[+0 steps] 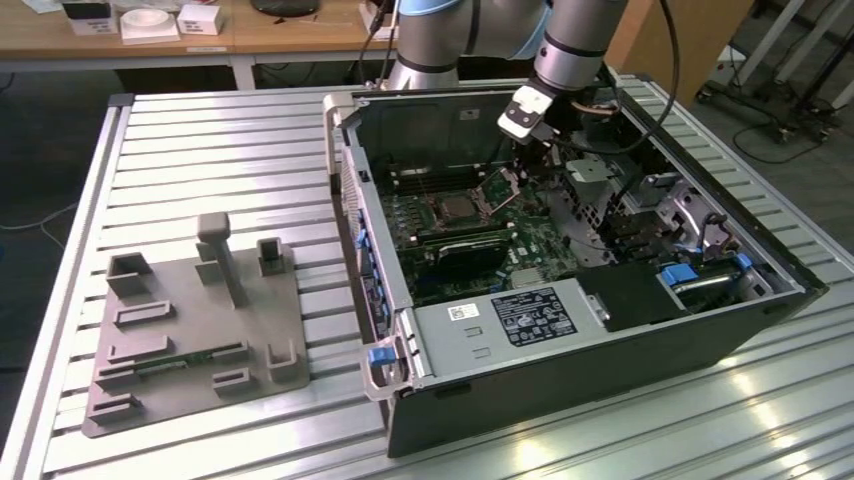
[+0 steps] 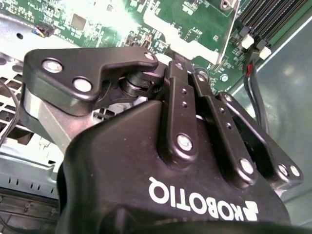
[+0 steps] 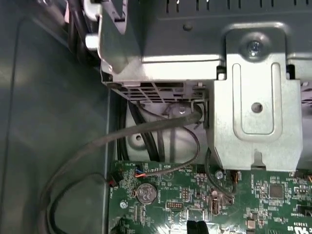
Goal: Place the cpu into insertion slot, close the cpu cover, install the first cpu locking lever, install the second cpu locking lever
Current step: 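Close the cpu cover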
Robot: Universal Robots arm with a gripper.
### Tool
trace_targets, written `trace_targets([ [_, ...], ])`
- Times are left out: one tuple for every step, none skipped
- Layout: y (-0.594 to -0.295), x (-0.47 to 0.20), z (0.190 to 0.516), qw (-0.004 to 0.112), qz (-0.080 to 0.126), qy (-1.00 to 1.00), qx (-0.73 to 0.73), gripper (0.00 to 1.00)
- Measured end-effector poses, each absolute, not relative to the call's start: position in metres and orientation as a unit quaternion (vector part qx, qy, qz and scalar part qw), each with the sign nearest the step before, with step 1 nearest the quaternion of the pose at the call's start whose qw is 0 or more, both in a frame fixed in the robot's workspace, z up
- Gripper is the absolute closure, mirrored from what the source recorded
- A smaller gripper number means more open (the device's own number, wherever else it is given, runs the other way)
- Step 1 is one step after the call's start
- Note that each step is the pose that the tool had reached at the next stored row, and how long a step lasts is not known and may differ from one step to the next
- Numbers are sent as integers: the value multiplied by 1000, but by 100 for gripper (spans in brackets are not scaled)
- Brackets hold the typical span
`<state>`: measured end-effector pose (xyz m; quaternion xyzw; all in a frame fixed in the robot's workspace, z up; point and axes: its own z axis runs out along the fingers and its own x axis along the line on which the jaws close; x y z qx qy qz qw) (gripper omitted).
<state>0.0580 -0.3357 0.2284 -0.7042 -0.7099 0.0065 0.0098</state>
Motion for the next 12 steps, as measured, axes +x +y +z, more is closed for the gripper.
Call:
trace_targets([
  [-336, 58, 228, 10, 7, -710, -704, 89],
  [-336, 57, 228, 10, 7, -710, -704, 89],
  [-336, 56, 228, 11, 7, -710, -704, 89],
  [-336, 55, 228, 11, 7, -710, -704, 89],
  [-336, 55, 228, 11, 7, -710, -704, 89],
  [-336, 54, 228, 11, 7, -710, -704, 89],
  [-336, 54, 228, 11, 7, -710, -704, 89],
  [-336, 54, 228, 11, 7, -710, -704, 89],
  [-336, 54, 227, 11, 7, -710, -704, 89],
  [-336, 54, 227, 11, 7, -710, -704, 89],
  [-336, 54, 227, 11, 7, -710, -704, 89],
  [-336, 54, 227, 11, 7, -710, -704, 89],
])
